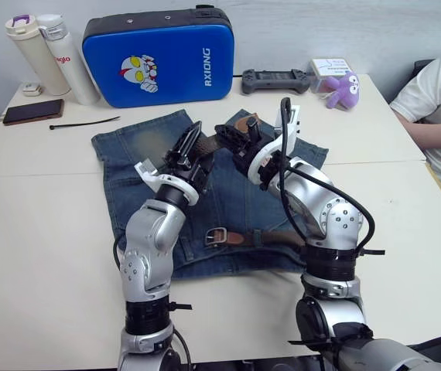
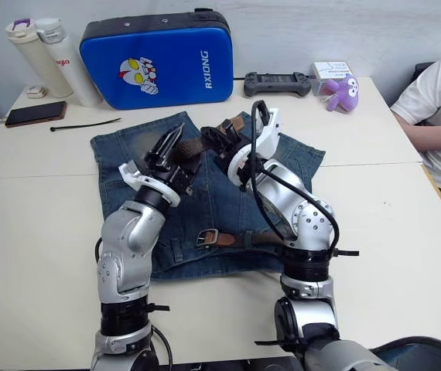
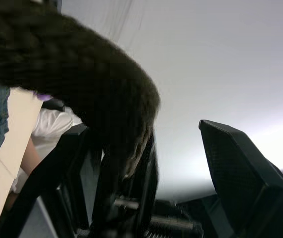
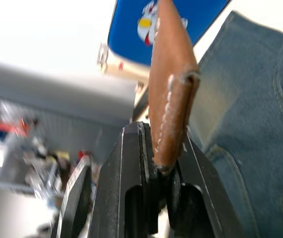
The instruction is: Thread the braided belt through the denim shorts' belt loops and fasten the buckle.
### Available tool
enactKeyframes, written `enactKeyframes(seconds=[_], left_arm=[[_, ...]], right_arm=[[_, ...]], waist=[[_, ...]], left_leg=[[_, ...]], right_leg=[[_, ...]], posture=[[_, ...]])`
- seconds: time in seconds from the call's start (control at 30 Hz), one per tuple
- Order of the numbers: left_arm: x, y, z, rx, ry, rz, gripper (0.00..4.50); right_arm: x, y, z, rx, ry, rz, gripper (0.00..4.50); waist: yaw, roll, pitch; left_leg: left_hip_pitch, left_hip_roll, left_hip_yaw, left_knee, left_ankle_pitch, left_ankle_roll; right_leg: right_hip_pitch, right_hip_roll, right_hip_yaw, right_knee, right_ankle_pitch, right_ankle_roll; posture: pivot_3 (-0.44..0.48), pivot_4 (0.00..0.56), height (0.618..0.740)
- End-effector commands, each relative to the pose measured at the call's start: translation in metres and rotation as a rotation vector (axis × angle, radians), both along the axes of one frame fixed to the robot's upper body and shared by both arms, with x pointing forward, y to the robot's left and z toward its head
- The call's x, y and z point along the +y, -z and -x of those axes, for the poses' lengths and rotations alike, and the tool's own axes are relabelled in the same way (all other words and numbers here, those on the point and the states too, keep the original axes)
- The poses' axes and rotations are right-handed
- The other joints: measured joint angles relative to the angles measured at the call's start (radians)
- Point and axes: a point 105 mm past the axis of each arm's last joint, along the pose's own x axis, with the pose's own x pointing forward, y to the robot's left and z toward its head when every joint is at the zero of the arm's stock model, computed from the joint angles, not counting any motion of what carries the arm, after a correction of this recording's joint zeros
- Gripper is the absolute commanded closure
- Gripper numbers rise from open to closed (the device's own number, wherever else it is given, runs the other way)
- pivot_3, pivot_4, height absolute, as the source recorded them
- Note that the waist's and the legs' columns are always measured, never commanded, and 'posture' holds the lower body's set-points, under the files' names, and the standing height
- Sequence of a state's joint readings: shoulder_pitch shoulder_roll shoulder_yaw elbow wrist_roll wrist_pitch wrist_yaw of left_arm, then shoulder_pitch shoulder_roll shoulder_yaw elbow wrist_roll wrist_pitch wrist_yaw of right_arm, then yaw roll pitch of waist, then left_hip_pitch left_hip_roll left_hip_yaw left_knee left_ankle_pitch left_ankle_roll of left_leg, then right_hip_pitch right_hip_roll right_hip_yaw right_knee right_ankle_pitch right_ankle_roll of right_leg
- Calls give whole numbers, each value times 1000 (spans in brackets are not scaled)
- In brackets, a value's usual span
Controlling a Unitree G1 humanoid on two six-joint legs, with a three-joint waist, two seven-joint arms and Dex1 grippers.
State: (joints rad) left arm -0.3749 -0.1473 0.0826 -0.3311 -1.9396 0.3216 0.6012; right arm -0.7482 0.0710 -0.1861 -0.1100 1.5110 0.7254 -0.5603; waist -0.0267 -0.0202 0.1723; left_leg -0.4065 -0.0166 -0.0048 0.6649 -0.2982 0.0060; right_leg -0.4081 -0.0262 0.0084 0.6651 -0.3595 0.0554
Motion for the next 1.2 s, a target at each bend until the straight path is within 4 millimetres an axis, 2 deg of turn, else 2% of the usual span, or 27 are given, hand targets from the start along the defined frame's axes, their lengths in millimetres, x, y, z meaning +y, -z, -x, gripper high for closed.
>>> enactKeyframes(seconds=[0.03, 0.27, 0.4, 0.5, 0.77, 0.9, 1.1, 1.2], left_arm=[[-9, -5, 5, -32, 48, 12, 976], [-2, -14, -4, -77, -3, 76, 976], [-8, -15, -8, -99, 10, 76, 976], [-10, -18, -9, -117, 7, 78, 976], [1, -23, -3, -123, -24, 63, 976], [4, -28, -2, -130, -30, 59, 976], [3, -21, -4, -76, -33, 53, 976], [4, -18, -5, -56, -36, 57, 1807]], right_arm=[[1, -19, 5, -37, -23, -80, 4500], [6, -25, 13, 15, -92, -148, 4500], [5, -28, 13, 56, -101, -203, 4500], [3, -22, 11, 63, -82, -161, 4500], [-9, -6, 2, 29, 13, -9, 4500], [-10, -4, 1, -5, 18, 48, 4500], [-6, -7, 3, -57, 19, 60, 4500], [-5, -11, 4, -62, 19, 19, 4500]], waist=[[0, 0, 0], [-1, 0, 0], [0, 0, 0], [0, 0, 0], [0, 0, 0], [0, 0, 0], [0, 0, 0], [0, 0, 0]], left_leg=[[0, 0, 0, 0, 0, 0], [0, 0, 0, -1, 0, 0], [0, 0, 0, -1, 0, 1], [-1, 0, 0, -1, 0, 1], [-1, 0, 0, -1, 0, 1], [-1, 0, 0, -1, 0, 1], [-1, 0, 0, -1, 0, 1], [-1, 0, 0, -1, 0, 1]], right_leg=[[0, 0, 0, 0, 0, 0], [0, 0, 0, -1, 0, 0], [0, 0, 0, -2, 0, 0], [0, 0, 0, -2, 0, 1], [0, 0, 0, -3, 0, 1], [0, 0, 0, -3, 0, 1], [0, 0, 0, -3, 0, 1], [0, 0, 0, -3, 0, 1]], posture=[[0, 150, 740], [0, 150, 740], [0, 150, 740], [0, 150, 740], [0, 150, 740], [0, 150, 740], [0, 150, 740], [0, 150, 740]])
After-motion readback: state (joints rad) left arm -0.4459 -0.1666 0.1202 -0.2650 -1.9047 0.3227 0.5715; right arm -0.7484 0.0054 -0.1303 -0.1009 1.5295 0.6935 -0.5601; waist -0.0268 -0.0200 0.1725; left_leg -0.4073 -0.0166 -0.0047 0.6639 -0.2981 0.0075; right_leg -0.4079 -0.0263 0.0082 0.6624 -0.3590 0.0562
